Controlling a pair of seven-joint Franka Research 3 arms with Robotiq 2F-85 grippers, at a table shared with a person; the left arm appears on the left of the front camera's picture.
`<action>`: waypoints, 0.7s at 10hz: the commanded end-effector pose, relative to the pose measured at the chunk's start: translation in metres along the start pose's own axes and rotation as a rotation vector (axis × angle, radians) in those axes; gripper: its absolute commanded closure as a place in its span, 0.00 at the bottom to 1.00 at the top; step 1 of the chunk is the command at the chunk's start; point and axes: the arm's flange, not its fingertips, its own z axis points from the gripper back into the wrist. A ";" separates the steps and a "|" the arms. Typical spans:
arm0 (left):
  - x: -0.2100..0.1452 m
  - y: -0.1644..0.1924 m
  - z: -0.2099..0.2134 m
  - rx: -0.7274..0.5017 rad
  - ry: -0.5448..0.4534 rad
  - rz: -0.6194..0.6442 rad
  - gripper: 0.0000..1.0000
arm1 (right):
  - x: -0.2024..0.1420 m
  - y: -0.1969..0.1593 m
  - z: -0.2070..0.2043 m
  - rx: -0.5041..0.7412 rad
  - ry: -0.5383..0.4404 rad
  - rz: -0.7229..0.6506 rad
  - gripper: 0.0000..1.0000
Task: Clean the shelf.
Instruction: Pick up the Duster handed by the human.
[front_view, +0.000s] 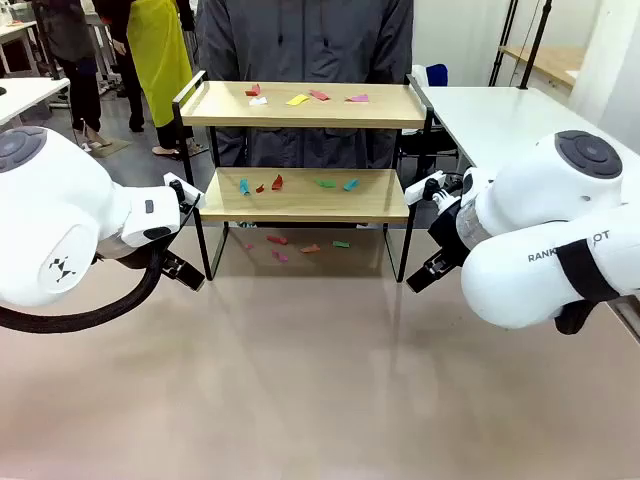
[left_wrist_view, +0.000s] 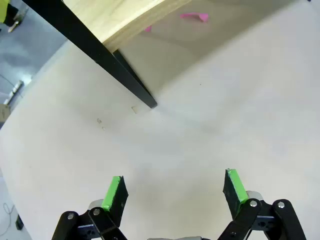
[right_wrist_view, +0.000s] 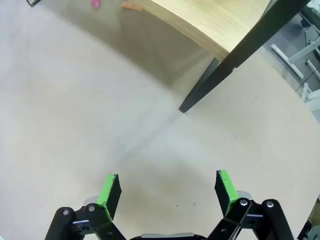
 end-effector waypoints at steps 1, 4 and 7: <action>0.000 0.000 0.000 0.000 0.000 0.000 0.00 | 0.000 0.000 0.000 0.000 0.000 0.000 0.00; 0.000 0.000 0.000 0.000 0.000 0.000 0.00 | 0.000 0.000 0.000 0.000 0.000 0.000 0.00; 0.000 0.000 0.000 0.000 0.000 0.000 0.00 | 0.000 0.000 0.000 0.000 0.000 0.000 0.00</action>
